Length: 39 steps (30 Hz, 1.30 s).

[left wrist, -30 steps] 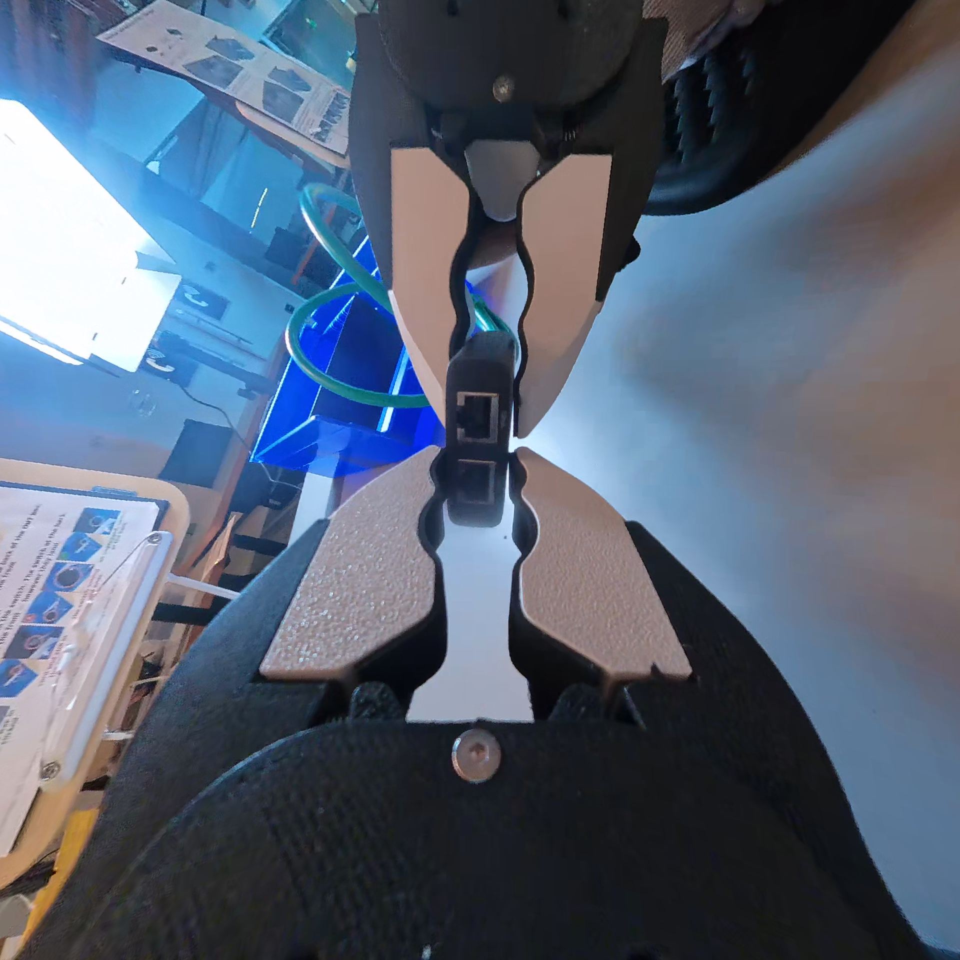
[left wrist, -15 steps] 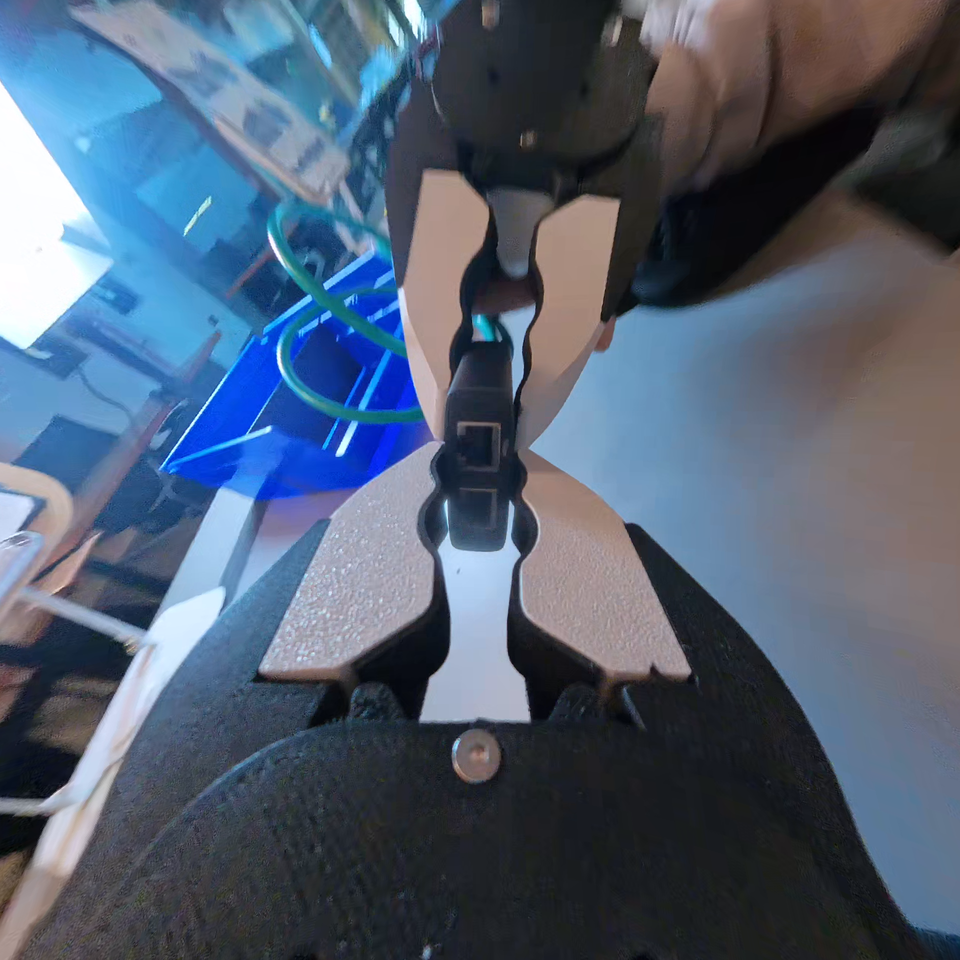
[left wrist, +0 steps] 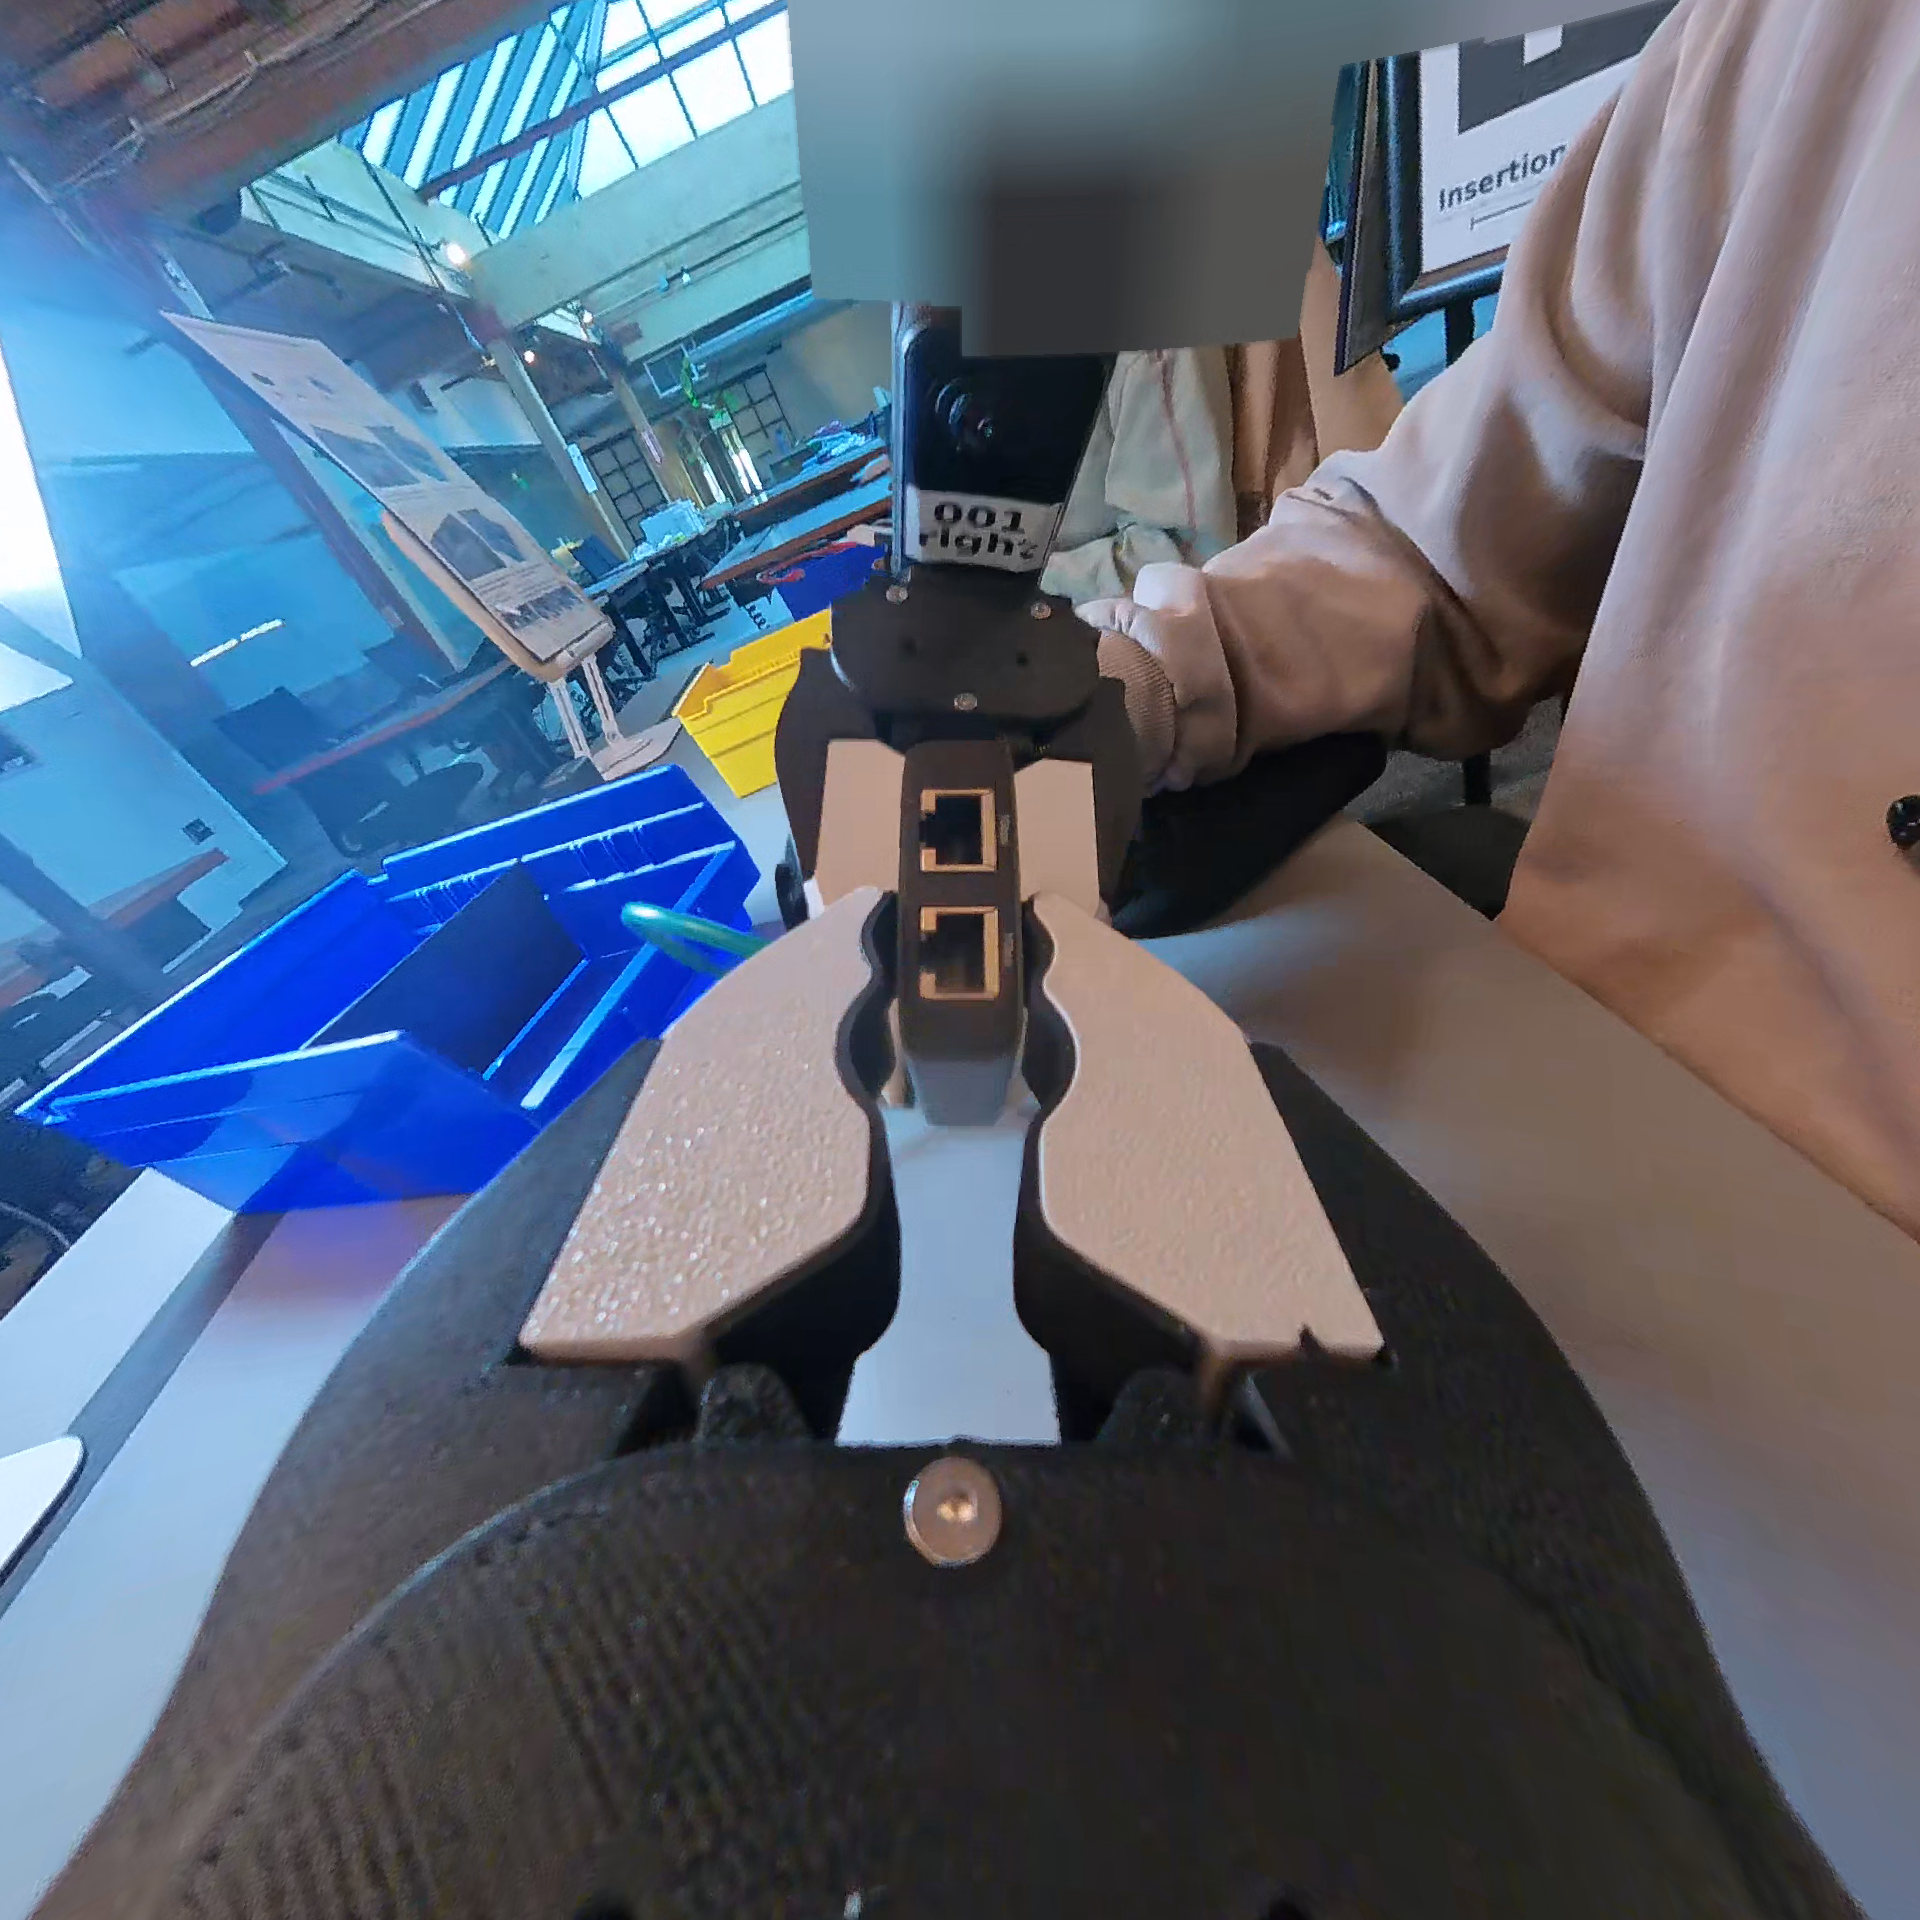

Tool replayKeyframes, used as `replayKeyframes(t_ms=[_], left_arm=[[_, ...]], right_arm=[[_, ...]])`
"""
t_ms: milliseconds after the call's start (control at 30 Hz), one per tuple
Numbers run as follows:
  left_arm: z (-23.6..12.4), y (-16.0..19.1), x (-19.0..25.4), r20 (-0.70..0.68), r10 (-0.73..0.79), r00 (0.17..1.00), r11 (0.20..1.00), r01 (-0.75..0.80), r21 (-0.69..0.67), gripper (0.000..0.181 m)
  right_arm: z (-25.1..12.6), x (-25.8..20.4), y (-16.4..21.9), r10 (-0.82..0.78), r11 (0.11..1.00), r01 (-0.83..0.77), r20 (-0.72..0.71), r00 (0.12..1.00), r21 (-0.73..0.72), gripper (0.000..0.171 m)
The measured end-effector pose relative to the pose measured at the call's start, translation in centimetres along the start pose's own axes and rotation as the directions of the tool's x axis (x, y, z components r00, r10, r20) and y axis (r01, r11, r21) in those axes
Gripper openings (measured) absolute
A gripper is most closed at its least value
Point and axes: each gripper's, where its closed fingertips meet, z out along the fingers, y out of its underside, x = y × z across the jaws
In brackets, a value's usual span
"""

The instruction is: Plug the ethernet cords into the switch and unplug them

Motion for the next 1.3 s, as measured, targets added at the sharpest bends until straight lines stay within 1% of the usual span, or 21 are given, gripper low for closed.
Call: replayKeyframes(t_ms=[33,67,167,200,300,367,400,467,500,633,767,867,967,1033,1133,1233,1300], left_arm=[[-0.2,0.3,-0.2,0.004,-0.003,1.000,1.000,0.003,-0.020,0.021],[-0.2,0.8,-0.6,0.022,0.009,1.000,0.998,-0.008,-0.058,0.021],[0.0,3.9,-0.9,0.040,0.122,0.992,0.963,-0.109,-0.247,0.021],[0.0,4.9,-0.8,0.032,0.133,0.991,0.945,-0.117,-0.304,0.021],[-0.1,6.8,-1.0,0.034,0.181,0.983,0.881,-0.146,-0.450,0.022],[0.0,7.3,-1.0,0.027,0.237,0.971,0.841,-0.191,-0.506,0.029],[0.3,7.4,-0.8,0.029,0.246,0.969,0.835,-0.196,-0.514,0.030],[0.7,7.4,-0.8,0.037,0.260,0.965,0.836,-0.206,-0.509,0.023],[0.8,7.3,-0.8,0.035,0.266,0.963,0.841,-0.214,-0.497,0.022],[0.6,5.0,-0.6,0.032,0.193,0.981,0.928,-0.172,-0.329,0.021],[0.2,4.1,-0.1,0.007,0.094,0.996,0.972,-0.091,-0.216,0.021],[0.1,3.4,-0.2,0.001,0.056,0.998,0.986,-0.055,-0.161,0.021],[0.2,3.6,-0.3,0.008,0.058,0.998,0.987,-0.056,-0.148,0.021],[0.1,3.8,-0.5,0.024,0.077,0.997,0.986,-0.072,-0.150,0.021],[0.1,4.6,-1.1,0.052,0.078,0.996,0.977,-0.066,-0.203,0.022],[-0.3,5.3,-1.5,0.069,0.000,0.998,0.966,0.017,-0.256,0.025],[-1.4,4.6,-2.5,0.101,-0.016,0.995,0.962,0.043,-0.269,0.033]], right_arm=[[-0.1,0.2,0.0,-0.017,1.000,0.017,-0.004,1.000,-0.012,0.018],[-0.3,0.8,0.3,-0.026,0.998,0.025,-0.034,0.999,-0.050,0.013],[-0.5,1.6,2.6,-0.126,0.965,0.106,-0.071,0.989,-0.240,0.012],[-0.5,1.5,3.4,-0.146,0.949,0.122,-0.063,0.987,-0.292,0.012],[-0.5,1.5,5.0,-0.152,0.912,0.117,-0.058,0.987,-0.392,0.012],[-0.6,1.7,5.5,-0.180,0.888,0.133,-0.067,0.981,-0.440,0.011],[-0.5,1.7,5.4,-0.175,0.888,0.127,-0.068,0.982,-0.442,0.011],[-0.3,1.3,5.3,-0.172,0.888,0.131,-0.053,0.984,-0.440,0.011],[-0.4,1.3,5.3,-0.185,0.889,0.142,-0.058,0.981,-0.436,0.012],[-0.7,1.3,3.3,-0.148,0.949,0.125,-0.061,0.987,-0.288,0.012],[-1.1,0.4,1.5,-0.176,0.968,0.169,-0.021,0.984,-0.184,0.021],[-1.3,0.4,0.7,-0.166,0.976,0.162,-0.015,0.986,-0.147,0.023],[-1.1,0.5,0.0,-0.162,0.978,0.158,-0.017,0.987,-0.139,0.023],[-1.0,0.7,0.1,-0.175,0.971,0.168,-0.027,0.984,-0.170,0.023],[-0.9,1.1,0.5,-0.174,0.964,0.162,-0.041,0.984,-0.209,0.022],[-0.6,1.4,1.0,-0.202,0.951,0.177,-0.076,0.976,-0.255,0.022],[-0.9,2.1,1.0,-0.220,0.947,0.180,-0.129,0.967,-0.266,0.022]])
